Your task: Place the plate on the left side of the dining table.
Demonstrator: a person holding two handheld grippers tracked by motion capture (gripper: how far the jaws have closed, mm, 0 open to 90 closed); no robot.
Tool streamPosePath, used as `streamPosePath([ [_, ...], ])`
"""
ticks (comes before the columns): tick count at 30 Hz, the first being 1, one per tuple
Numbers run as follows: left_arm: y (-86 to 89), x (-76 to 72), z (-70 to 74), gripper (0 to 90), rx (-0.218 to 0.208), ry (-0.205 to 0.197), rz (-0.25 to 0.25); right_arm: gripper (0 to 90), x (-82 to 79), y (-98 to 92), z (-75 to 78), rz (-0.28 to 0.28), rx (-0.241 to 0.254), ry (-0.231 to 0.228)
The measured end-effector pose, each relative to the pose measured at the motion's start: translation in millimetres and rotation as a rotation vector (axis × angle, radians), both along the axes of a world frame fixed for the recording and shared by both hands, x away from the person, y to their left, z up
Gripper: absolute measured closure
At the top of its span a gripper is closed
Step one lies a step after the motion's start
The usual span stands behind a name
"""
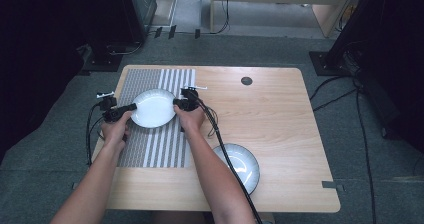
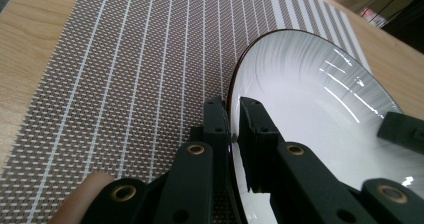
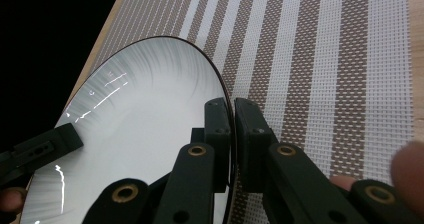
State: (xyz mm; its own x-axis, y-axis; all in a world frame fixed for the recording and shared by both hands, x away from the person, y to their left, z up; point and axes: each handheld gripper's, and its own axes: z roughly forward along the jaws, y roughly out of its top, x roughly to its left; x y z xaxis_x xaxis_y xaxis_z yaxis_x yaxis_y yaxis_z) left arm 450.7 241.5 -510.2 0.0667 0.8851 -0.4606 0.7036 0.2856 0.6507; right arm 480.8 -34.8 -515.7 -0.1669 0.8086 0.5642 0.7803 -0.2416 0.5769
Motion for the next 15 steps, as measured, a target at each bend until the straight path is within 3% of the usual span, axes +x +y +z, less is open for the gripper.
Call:
streamPosePath([
  [5,-1.3,0.8,0.9,82.2,0.006,0.003,0.004,84.0,-0.1,0.8,-0.1,-0.005,0.003,0.003],
  [8,-1.2,-0.8,4.0,71.8,0.014,-0.013,0.008,70.7,0.4,-1.2,0.8,-0.008,0.040,0.002],
  [12,1.9,-5.5,11.2,61.2,0.034,-0.052,0.002,59.0,0.7,-6.4,6.7,-0.013,-0.029,-0.018],
  [15,4.6,-9.0,15.4,55.9,0.014,-0.069,0.000,52.9,-1.2,-10.2,13.0,0.005,-0.078,-0.060],
])
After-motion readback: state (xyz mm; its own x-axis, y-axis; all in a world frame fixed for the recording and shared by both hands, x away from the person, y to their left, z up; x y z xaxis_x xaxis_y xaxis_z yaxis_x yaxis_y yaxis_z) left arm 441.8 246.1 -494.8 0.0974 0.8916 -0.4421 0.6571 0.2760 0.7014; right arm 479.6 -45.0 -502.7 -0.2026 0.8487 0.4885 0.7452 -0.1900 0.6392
